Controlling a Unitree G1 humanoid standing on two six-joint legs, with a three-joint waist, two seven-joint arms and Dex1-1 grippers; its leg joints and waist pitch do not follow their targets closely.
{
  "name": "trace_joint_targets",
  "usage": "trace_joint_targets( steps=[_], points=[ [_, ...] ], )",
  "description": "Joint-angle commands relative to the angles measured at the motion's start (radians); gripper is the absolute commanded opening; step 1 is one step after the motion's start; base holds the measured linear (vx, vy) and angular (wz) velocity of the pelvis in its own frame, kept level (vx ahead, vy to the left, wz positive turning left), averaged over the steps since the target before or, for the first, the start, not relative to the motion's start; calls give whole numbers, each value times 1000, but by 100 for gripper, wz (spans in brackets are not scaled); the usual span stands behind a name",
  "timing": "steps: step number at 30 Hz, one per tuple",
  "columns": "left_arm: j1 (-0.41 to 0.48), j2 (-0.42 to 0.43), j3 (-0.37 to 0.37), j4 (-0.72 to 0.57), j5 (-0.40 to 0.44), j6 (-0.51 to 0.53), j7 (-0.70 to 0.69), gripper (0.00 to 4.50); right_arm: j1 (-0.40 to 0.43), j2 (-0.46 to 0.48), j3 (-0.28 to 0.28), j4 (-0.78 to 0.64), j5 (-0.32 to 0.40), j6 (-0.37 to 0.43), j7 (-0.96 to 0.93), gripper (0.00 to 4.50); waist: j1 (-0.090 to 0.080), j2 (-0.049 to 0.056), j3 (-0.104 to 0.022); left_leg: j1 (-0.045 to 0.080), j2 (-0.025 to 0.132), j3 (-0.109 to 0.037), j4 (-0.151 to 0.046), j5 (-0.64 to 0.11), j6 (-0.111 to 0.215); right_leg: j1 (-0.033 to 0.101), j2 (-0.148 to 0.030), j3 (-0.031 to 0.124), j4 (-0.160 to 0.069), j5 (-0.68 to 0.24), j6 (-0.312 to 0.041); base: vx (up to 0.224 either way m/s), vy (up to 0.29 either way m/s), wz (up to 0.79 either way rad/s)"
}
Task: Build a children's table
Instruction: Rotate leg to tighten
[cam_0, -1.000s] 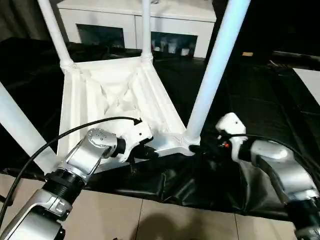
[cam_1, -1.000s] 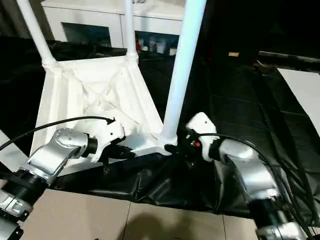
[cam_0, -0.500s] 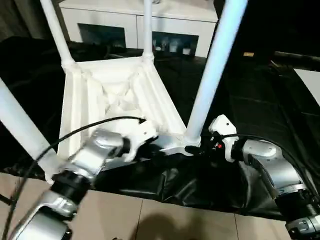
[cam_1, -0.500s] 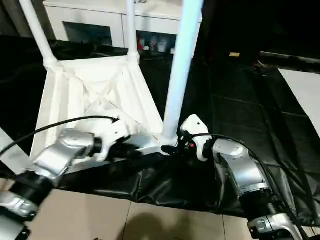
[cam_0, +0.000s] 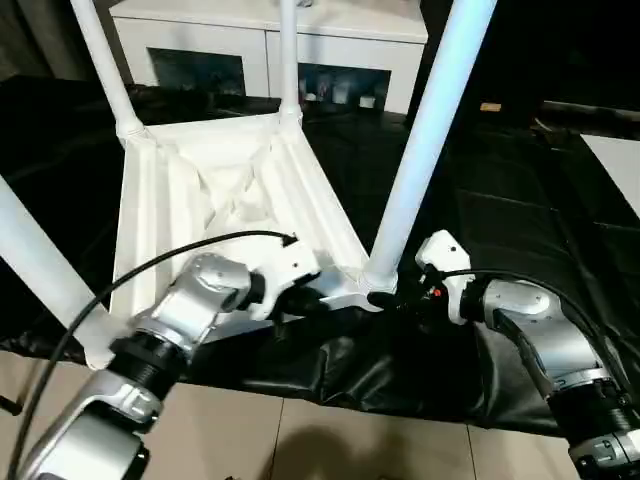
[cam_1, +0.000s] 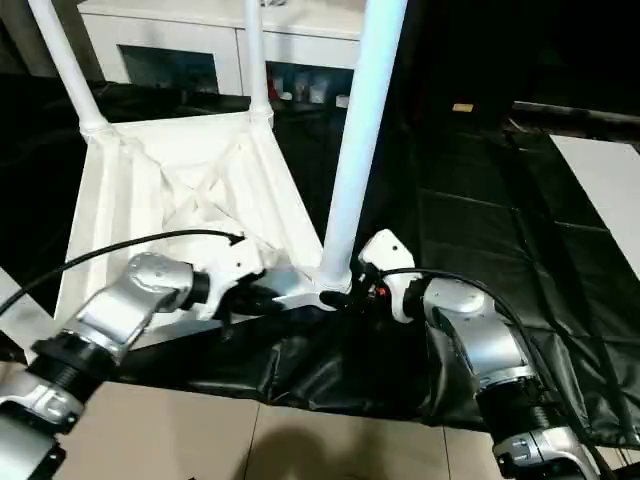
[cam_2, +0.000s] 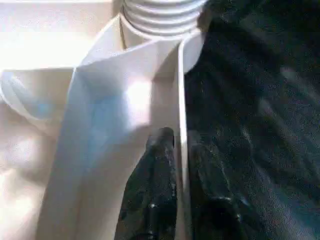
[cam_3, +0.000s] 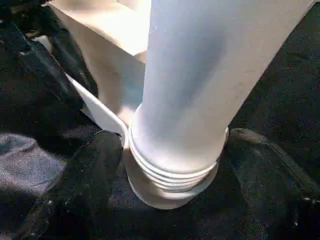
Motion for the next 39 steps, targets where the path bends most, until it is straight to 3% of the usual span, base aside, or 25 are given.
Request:
trace_joint_targets(
  steps=[1, 5, 6, 7, 15, 22, 30, 35, 37, 39],
  points=[
    [3, 19, -10, -8, 23, 18, -7, 21, -20, 1, -1, 10, -6, -13, 0, 369, -1, 5, -57, -1, 23, 6, -79, -80, 65, 58, -54, 27, -54, -8, -300, 0, 0, 0],
    [7, 16, 5, -9, 20, 19, -6, 6, -28, 5, -2, 21, -5, -18, 1, 369, -2, 5, -56, 0, 23, 6, -80, -99, 56, 56, -55, 27, -57, -38, -297, 0, 0, 0],
    [12, 15, 11, -16, 16, 20, -8, 6, -31, 8, -1, 28, -6, -22, 2, 369, -3, -4, -55, -1, 23, 7, -81, -102, 56, 57, -54, 28, -58, -46, -294, 0, 0, 0],
    [19, 15, 10, -24, 14, 20, -11, 6, -33, 10, 1, 35, -7, -25, 4, 369, -1, 2, -55, -2, 24, 6, -81, -103, 54, 56, -56, 28, -58, -57, -293, 0, 0, 0],
    [37, 13, 6, -46, 4, 20, -11, 2, -51, 23, 5, 77, -10, -37, 7, 351, -2, 0, -57, -1, 25, 12, -79, -83, 59, 54, -54, 27, -55, -33, -294, 0, 0, 0],
    [43, 12, 15, -61, -3, 28, -15, 0, -68, 42, -11, 113, 6, -42, 6, 280, -3, 2, -55, -1, 26, 14, -81, -96, 54, 53, -54, 27, -57, -50, -291, 0, 0, 0],
    [59, 14, 24, -83, -13, 38, -14, 0, -41, 65, -22, 115, 23, -43, -4, 275, -10, 5, -55, -2, 26, 13, -82, -99, 50, 53, -54, 27, -57, -51, -289, 0, 0, 0],
    [35, -69, 97, -43, -31, 80, 131, 0, -36, 135, -68, 157, -24, -25, -236, 274, -22, 2, -51, -3, 24, 14, -85, -125, 32, 50, -53, 27, -65, -102, -283, 0, 0, 0],
    [-6, -144, 144, 26, -22, 90, 269, 0, -43, 194, -102, 184, -45, -7, -393, 274, -22, 2, -50, 1, 21, 15, -85, -150, 9, 45, -52, 29, -75, -181, -259, 0, 0, 0],
    [-28, -182, 161, 61, -20, 85, 329, 0, -50, 231, -110, 200, -61, 6, -478, 274, -23, 4, -50, -1, 19, 14, -86, -146, 4, 45, -51, 30, -75, -184, -246, 0, 0, 0]
  ],
)
